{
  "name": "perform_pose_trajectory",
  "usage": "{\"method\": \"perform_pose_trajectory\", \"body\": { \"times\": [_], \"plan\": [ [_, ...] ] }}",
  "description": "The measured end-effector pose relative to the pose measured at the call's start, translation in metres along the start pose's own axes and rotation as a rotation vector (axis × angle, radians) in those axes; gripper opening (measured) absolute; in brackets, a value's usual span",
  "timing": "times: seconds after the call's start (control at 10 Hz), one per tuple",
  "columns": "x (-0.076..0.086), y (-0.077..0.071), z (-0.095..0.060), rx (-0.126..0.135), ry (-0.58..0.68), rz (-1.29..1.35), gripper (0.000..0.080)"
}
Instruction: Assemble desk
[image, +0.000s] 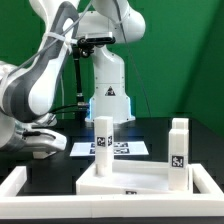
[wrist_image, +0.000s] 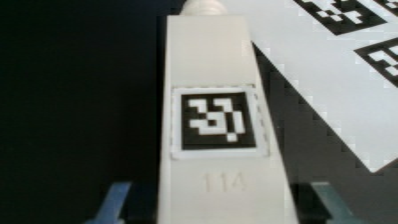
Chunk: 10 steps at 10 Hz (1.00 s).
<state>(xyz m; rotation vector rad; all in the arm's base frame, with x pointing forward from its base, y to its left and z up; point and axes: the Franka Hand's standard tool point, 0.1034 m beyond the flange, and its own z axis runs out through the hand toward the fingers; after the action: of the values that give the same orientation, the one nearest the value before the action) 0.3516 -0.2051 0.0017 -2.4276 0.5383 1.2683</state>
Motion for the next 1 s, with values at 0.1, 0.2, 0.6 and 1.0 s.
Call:
{"method": "perform_pose_trajectory", "body": {
  "times": [0.1, 0.2, 0.6, 1.0],
  "plan": [
    [0.0, 0.0, 0.0, 0.0, 0.0, 0.0, 0.0288],
    [0.0, 0.0, 0.0, 0.0, 0.0, 0.0, 0.0288],
    [-0.008, -0.008, -0.023, -0.053, 0.02, -0.043, 0.0288],
    [-0.048, -0.044, -0.082, -0.039, 0.13, -0.095, 0.029]
  ]
}}
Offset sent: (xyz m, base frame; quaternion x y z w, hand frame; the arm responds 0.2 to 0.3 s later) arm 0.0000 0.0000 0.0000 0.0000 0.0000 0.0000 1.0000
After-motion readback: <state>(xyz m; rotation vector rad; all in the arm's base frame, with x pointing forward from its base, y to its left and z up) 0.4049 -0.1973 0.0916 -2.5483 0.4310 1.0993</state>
